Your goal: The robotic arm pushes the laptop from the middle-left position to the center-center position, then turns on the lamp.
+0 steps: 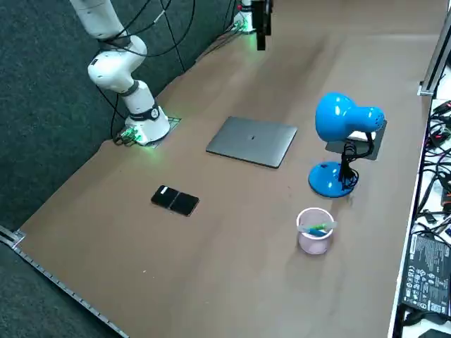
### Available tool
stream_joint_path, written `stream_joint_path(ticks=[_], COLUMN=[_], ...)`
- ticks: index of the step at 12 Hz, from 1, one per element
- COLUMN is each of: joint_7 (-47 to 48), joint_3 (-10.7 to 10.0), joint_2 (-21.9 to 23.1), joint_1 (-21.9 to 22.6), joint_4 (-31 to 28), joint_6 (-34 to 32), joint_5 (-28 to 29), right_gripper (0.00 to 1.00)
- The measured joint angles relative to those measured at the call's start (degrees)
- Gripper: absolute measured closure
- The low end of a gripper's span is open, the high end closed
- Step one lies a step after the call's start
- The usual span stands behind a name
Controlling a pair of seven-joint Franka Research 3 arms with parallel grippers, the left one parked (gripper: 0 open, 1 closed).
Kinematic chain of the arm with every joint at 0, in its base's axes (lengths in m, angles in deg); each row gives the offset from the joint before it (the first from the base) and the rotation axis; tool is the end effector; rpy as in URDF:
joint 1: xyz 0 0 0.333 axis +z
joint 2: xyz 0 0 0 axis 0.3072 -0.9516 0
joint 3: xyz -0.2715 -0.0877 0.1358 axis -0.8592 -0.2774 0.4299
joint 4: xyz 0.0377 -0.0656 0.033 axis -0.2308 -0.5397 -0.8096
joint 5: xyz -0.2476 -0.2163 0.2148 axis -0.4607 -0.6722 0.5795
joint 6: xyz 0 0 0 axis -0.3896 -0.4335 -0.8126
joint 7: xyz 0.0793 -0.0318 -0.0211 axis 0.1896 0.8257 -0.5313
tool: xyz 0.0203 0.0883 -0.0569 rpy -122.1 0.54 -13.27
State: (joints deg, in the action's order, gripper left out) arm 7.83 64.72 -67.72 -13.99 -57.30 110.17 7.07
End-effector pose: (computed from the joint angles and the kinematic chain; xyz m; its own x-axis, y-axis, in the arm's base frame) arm 0.5713 0.0415 0.5878 0.9733 0.2244 -0.0473 0.2271 -0.9720 0.0608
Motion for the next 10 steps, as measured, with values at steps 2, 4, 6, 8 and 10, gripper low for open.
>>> stream_joint_path(ticks=[2, 4, 6, 8, 10], joint_7=[0.94, 1.51, 2.04, 2.69, 4.72], joint_3=[-0.48, -1.5, -3.05, -3.66, -3.69], joint_2=[3.82, 7.69, 11.42, 12.22, 12.19], joint_1=[-0.19, -0.32, -0.59, -0.73, -0.73], joint_4=[-3.16, -6.7, -10.23, -11.08, -11.12], joint_6=[-0.41, -0.45, -0.5, -0.5, -0.5], joint_5=[1.47, 2.53, 2.89, 2.96, 2.97], right_gripper=[0.0, 0.0, 0.0, 0.0, 0.0])
